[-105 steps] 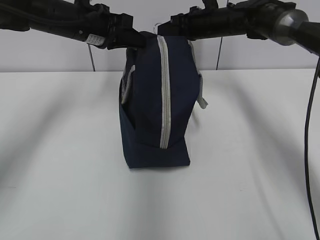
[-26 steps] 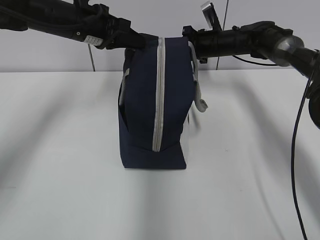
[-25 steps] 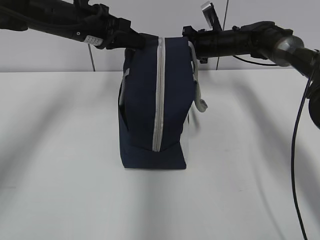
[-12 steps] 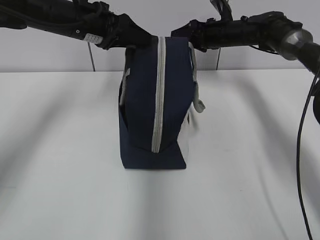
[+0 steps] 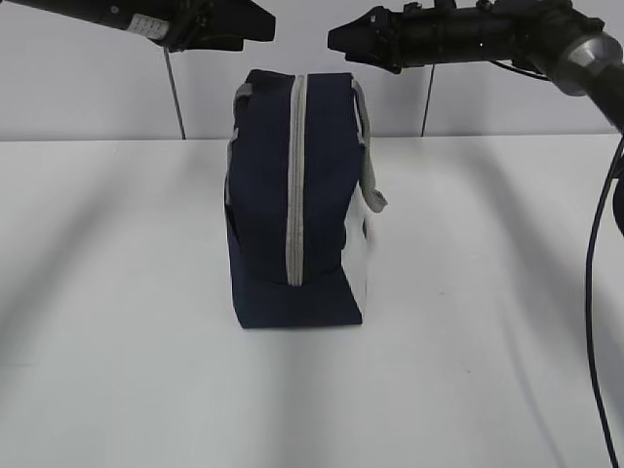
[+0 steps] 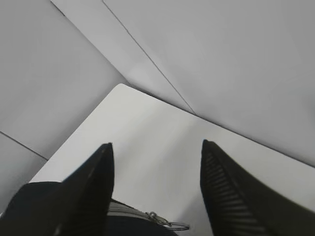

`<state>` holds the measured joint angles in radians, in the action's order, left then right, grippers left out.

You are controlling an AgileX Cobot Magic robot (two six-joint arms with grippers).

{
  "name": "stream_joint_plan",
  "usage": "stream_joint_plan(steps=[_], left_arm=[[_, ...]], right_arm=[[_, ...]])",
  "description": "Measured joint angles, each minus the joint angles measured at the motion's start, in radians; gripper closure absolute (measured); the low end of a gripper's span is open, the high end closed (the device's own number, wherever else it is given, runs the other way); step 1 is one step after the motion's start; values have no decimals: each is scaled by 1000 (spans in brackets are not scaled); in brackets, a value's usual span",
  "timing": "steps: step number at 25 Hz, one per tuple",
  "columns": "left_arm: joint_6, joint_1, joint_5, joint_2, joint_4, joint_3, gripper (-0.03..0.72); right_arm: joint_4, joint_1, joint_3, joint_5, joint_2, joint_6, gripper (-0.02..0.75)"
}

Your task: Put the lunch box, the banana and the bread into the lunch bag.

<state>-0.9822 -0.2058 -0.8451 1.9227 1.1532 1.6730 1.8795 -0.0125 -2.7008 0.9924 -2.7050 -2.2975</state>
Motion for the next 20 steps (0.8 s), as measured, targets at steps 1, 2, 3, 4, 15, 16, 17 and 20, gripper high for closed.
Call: stream_joint_plan(steps=[1, 2, 3, 4, 15, 16, 17, 20], left_arm=[[35, 0, 0, -13, -35, 0, 233], [71, 0, -1, -23, -71, 0, 232], [103, 0, -3, -34, -103, 0, 232], [147, 0, -3, -45, -141, 0, 235], [379, 0, -222, -141, -407, 0, 276], [385, 0, -230, -143, -411, 0, 278], [394, 0, -234, -146, -419, 0, 279], [444, 0, -242, -148, -482, 0, 281]], right_arm=[[0, 0, -4, 0, 2, -6, 321], [0, 0, -4, 0, 7, -14, 321], [0, 0, -4, 0, 11, -20, 321], [0, 0, -4, 5, 18, -27, 321], [0, 0, -5, 193, 93, -88, 346], [0, 0, -5, 214, 102, -92, 347], [0, 0, -5, 224, 107, -105, 348], [0, 14, -3, 241, 136, -131, 348]])
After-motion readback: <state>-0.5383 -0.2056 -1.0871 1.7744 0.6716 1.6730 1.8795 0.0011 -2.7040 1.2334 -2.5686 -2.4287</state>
